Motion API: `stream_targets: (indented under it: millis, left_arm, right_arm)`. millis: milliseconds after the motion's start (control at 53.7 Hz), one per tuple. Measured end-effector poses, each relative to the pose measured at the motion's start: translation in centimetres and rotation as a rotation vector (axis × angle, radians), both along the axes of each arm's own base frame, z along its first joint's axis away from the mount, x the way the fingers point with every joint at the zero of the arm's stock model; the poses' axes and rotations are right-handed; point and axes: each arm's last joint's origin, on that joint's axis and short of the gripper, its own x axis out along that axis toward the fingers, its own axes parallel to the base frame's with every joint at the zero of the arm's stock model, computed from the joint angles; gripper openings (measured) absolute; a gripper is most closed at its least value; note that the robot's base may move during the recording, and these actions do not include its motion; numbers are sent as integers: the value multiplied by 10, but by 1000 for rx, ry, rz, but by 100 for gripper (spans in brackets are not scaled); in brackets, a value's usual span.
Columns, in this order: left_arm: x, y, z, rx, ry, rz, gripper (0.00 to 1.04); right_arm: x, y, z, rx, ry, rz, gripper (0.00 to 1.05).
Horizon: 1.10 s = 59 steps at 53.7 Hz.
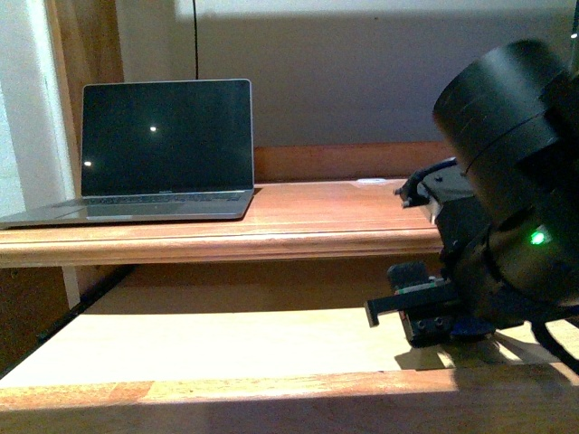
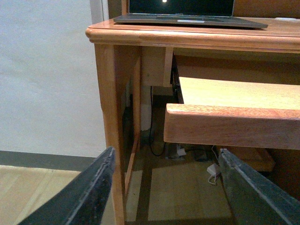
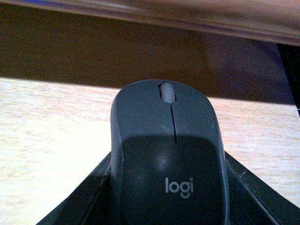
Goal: Place mouse
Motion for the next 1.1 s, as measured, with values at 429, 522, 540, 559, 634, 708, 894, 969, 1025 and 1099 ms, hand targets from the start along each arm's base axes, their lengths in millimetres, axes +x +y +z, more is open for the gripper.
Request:
stream_targets:
  millis: [429,522,540,559,634,708,894,969,1025,1099]
  left_arm:
    - [0,0,0,1,0,0,97]
    - [0,0,0,1,0,0,97]
    - [0,0,0,1,0,0,97]
    - [0,0,0,1,0,0,97]
    - [0,0,0,1,0,0,97]
    - [0,0,0,1,0,0,97]
    - [0,0,0,1,0,0,97]
    - [0,0,0,1,0,0,97]
    - [0,0,0,1,0,0,97]
    - [0,0,0,2,0,0,97]
  right_arm:
    - [-17,12,114,114,-188,79,55]
    - [2,37,137,121,-201,83,55]
    - [9,45,140,113,-200,77,55]
    - [14,51,141,108,-198,74,55]
    - [36,75,141,73,-200,52,55]
    - [57,94,134,39,-210,14,55]
    - [101,116,104,-45,-190,-78,55]
    - [107,118,99,-49,-187,-83,55]
    - [111,121,94,-51,-184,-83,55]
    - [114,124,88,-56,-181,-91,55]
